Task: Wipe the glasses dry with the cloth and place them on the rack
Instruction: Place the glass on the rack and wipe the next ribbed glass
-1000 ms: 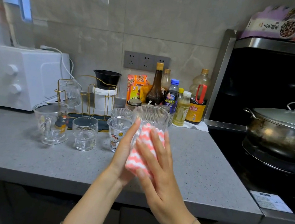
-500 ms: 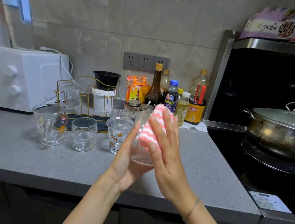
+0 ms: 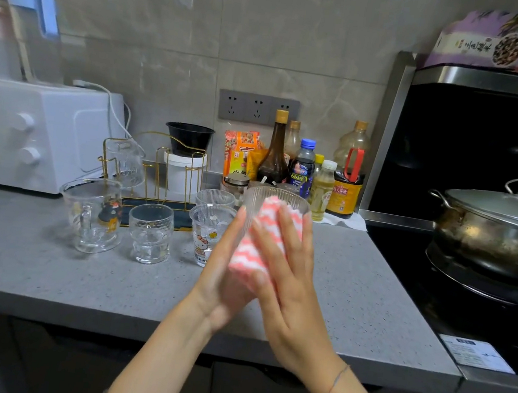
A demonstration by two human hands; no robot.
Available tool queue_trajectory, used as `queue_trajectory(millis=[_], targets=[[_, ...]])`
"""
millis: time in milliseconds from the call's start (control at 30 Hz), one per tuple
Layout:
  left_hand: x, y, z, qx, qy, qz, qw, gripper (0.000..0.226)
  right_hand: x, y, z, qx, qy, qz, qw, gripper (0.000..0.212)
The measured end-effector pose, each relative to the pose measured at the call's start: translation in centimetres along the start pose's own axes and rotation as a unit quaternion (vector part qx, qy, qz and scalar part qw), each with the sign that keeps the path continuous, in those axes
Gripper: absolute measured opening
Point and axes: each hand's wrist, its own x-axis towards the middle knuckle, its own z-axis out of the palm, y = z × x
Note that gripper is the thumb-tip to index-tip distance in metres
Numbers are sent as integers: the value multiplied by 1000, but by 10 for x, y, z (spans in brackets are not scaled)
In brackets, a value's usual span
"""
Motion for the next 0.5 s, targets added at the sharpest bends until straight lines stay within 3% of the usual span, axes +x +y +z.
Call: queue_trajectory(millis=[133,333,500], targets=[[-6,-6,0,30,6,-8,999,50,23,7,-10,49,16,37,998,50],[-6,-11,-4,22,10,-13,1000,64,33,12,-10,153,31,94,983,46],[-8,-7,-11,83,18,-14,996,45,52,14,-24,175,13,147,974,44]])
